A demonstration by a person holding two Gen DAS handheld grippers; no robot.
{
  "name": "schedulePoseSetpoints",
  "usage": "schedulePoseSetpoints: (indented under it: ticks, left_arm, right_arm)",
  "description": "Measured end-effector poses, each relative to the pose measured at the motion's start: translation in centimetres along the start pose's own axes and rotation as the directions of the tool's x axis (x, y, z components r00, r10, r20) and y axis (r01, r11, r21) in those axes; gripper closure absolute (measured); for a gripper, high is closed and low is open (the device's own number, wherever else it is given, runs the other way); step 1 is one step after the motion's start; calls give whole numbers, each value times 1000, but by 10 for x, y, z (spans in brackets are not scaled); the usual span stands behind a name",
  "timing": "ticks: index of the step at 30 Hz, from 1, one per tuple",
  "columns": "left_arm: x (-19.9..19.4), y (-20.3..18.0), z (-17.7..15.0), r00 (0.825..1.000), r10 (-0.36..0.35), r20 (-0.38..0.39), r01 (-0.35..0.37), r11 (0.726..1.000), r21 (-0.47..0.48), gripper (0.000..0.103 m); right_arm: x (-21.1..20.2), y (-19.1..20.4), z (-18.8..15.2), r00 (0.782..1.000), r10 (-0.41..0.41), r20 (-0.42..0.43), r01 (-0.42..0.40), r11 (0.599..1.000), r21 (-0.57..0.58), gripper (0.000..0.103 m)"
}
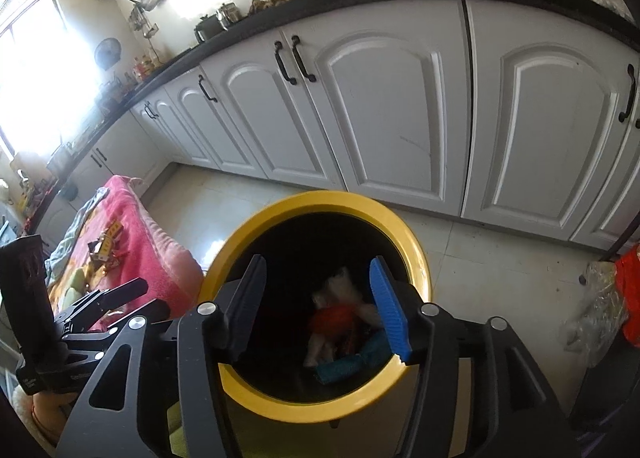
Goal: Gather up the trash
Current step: 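Open both tools to drop the red bag and mesh net into the bin, then grasp the green mesh sponge with left tool while right tool grasps snack wrappers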
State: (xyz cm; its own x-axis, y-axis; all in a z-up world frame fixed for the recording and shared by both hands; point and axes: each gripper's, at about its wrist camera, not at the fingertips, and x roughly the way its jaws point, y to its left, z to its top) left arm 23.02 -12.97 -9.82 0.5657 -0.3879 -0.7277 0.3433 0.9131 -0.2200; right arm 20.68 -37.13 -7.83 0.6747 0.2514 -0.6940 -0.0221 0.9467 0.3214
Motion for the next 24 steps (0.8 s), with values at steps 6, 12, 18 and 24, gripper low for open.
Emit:
schedulePoseSetpoints:
  ticks: [6,12,18,24]
  left_arm:
    - [-31,19,4,997,51,60,-48,998,-50,11]
    - [-66,44,1,989,98,113,-85,990,-111,11]
    - [-97,71,-5,976,151,158,-123,978,-170,11]
    - [-120,94,-13,966,186,181,-145,965,-220,11]
  right_arm:
    - [-16,25,4,998,39,53,-36,998,-58,47]
    - [-32,58,2,991,89,96,-75,987,-144,44]
    - [-38,88,0,986,123,108,-98,972,-213,44]
    - [-39,112,-6,984,149,98,-119,957,-266,44]
